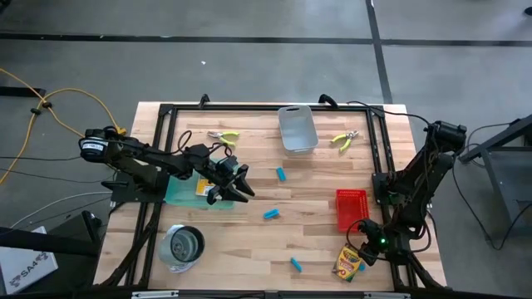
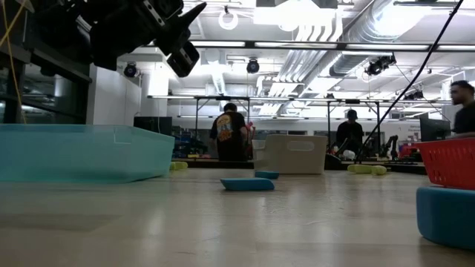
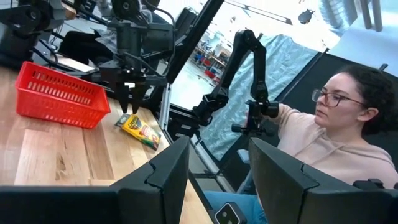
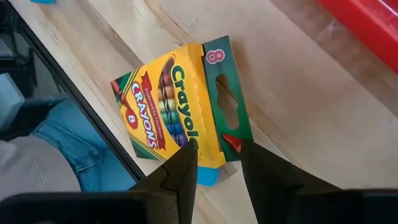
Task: Pick & Place School Supplies
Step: Put the crayon box into the green bin
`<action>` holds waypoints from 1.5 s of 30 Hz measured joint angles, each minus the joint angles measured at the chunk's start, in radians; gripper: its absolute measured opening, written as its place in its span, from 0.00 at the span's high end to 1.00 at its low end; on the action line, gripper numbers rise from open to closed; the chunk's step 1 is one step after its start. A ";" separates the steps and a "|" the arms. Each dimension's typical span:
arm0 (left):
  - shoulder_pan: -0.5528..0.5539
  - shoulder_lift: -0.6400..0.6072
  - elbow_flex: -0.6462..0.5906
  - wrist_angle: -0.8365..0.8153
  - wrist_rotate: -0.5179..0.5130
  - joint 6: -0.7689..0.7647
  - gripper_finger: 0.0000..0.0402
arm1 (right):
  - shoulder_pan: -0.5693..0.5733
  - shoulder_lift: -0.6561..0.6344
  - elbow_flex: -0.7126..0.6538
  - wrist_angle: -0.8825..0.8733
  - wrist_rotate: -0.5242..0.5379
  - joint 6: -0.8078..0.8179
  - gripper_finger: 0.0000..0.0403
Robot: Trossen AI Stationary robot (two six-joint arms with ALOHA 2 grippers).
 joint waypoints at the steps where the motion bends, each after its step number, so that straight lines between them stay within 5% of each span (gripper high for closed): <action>1: 0.000 0.000 0.000 0.000 0.000 0.000 0.59 | 0.000 0.000 0.000 0.000 -0.002 0.000 0.72; 45: 0.000 0.000 0.000 0.000 -0.003 0.001 0.59 | -0.041 0.000 -0.001 0.102 -0.017 -0.045 0.72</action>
